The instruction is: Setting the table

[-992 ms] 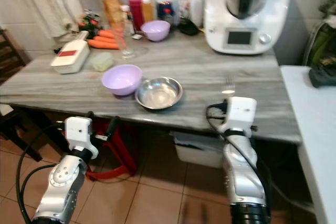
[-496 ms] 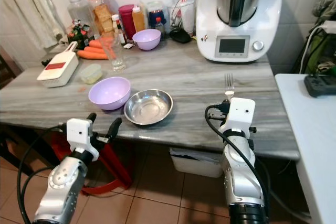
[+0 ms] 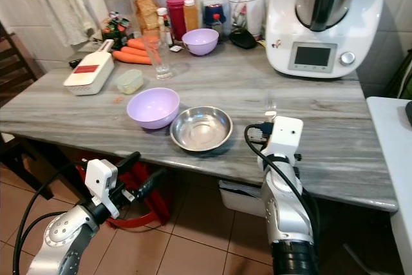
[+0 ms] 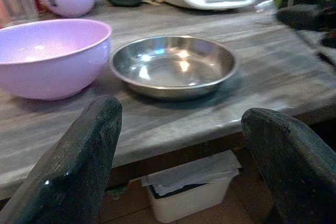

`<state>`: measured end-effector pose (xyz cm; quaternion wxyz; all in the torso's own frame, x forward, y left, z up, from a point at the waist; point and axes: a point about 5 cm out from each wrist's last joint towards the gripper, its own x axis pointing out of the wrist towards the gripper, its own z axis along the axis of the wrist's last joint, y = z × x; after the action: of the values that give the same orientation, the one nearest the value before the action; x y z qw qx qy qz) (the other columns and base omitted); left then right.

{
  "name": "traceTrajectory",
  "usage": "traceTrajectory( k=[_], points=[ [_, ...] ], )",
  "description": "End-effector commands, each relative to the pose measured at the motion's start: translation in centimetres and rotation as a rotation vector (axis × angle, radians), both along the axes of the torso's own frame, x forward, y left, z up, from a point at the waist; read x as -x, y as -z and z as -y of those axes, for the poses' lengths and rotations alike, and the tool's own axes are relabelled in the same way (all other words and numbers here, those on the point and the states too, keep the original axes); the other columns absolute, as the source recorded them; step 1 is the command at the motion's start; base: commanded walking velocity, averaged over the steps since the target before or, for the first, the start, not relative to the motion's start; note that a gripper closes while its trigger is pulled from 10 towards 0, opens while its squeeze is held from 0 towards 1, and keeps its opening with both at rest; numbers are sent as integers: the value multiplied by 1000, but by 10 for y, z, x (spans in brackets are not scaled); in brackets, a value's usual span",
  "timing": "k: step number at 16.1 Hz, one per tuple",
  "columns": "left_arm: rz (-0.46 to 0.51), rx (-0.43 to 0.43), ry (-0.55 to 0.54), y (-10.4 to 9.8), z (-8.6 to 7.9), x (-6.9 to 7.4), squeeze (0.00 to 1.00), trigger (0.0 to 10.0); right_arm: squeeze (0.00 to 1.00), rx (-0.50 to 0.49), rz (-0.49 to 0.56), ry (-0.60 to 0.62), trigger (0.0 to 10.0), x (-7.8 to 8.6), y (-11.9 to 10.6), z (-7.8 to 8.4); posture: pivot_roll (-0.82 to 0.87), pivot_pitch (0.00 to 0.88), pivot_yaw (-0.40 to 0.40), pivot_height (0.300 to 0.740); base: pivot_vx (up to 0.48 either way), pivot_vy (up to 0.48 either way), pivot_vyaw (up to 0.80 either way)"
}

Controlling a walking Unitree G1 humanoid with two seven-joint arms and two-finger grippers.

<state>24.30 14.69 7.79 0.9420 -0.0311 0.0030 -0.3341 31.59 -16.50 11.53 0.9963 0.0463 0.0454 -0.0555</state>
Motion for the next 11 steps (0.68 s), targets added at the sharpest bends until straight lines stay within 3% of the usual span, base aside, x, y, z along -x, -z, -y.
traceTrajectory(
  k=[1,5,11],
  points=[
    [-3,-4,30,-3,-2,1,0,10000,0,-39,-5,-36,10000,-6,-3,-8,-60,35,101,740,0,0,0],
    [2,-20,61,-5,-4,2,0,10000,0,-181,-71,-46,10000,-18,1,-25,-51,41,101,740,0,0,0],
    [-10,-10,127,-8,1,8,0,10000,0,-334,-167,39,10000,-33,11,-34,-37,47,99,740,0,0,0]
  ],
)
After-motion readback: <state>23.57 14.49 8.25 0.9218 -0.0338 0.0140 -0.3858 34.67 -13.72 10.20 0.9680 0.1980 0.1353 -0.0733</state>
